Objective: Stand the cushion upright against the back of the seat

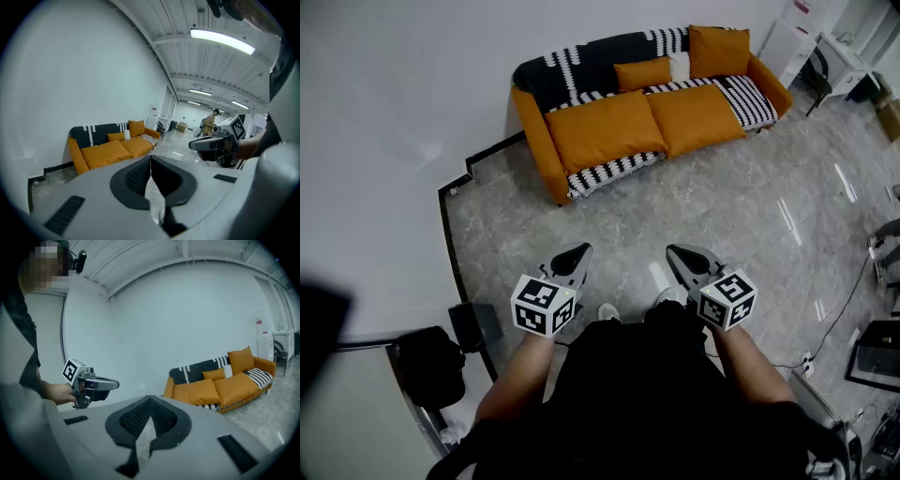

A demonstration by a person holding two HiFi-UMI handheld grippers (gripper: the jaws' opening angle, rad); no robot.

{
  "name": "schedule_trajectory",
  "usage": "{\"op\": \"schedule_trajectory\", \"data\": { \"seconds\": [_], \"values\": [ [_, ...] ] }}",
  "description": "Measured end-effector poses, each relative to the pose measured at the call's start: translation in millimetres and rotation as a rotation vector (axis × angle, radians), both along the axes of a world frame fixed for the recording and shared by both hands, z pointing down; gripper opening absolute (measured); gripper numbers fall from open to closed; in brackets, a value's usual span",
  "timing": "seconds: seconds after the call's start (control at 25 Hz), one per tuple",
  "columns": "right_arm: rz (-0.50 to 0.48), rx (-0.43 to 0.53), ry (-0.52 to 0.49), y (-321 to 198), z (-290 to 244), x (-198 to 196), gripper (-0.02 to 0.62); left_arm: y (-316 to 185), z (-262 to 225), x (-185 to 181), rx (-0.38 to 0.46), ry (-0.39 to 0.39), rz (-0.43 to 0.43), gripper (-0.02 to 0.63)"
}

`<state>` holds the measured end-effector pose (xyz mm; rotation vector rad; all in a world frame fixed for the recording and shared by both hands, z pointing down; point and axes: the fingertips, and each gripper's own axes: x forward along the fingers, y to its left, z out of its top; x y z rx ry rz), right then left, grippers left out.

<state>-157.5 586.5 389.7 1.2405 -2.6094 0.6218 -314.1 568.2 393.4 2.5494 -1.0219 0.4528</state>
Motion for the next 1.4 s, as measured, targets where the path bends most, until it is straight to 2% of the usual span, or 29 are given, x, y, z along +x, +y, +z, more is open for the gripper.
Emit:
{"op": "schedule_trajectory", "data": {
  "seconds": [0.44,0.68,1.2,1.4],
  "values": [
    [-0.005,-0.003,0.002,-0.3,0.3,-5.6,0.035,-1.2,-1.3,-3.4,0.0,0.003,0.003,0.017],
    [-0.012,-0.01,-0.06,-0.4,-4.6,-10.3,0.035,-1.7,-0.2,-3.2,-0.003,0.005,0.007,0.017],
    [-0.012,-0.01,0.011,-5.8,0.1,-19.0,0.04,-2.8,2.5,-14.0,0.004,-0.001,-0.001,0.017],
    [-0.005,-0.016,0.03,-13.0,1.6,-13.8,0.04,-7.0,9.4,-12.5,-0.02,0.001,-0.004,0.017]
  ]
}}
